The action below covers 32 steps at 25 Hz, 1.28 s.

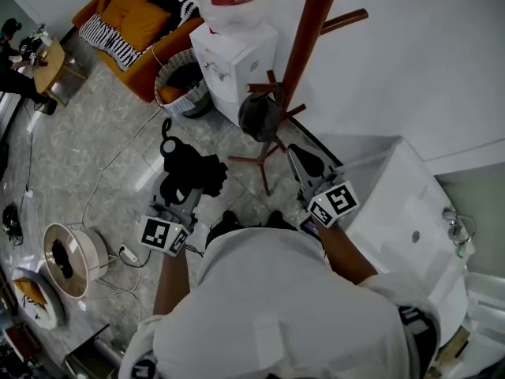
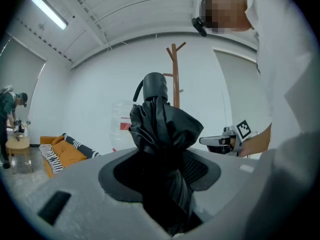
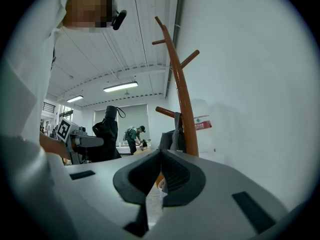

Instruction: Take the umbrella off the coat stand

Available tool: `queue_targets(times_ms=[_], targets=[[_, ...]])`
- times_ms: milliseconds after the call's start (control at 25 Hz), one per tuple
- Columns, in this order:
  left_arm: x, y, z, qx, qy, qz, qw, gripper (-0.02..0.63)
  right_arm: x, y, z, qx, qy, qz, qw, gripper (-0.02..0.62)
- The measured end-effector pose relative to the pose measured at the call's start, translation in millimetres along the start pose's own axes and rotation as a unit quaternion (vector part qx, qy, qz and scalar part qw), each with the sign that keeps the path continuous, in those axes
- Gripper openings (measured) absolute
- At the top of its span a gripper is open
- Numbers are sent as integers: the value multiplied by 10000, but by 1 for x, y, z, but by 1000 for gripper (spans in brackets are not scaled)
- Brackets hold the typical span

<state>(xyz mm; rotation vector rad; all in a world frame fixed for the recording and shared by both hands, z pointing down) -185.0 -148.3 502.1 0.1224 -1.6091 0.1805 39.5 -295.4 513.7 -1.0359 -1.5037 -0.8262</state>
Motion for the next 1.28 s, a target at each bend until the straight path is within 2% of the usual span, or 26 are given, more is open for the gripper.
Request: queue_targets(times_ms=[680,1080,1280], targets=[[1,4,-5,153,2,-28,9999,225,-1,8,6,22,119,-74,9999,15],[-4,6,-14,266,-33,-136,9995,225,-23,36,-10,17,493,-123,9987,15],[0,7,-22,346,38,-113,9993,225,-19,48,-10,55,424,-106,9990,15]])
Point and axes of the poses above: the fingertips, and each gripper's own axes: y backward along the fingers, z to its left, x out of its underside, the point moved 4 cm from there along y, backward along the fingers, and after that the axes turned 5 degrees about -y, right-handed, at the moved point
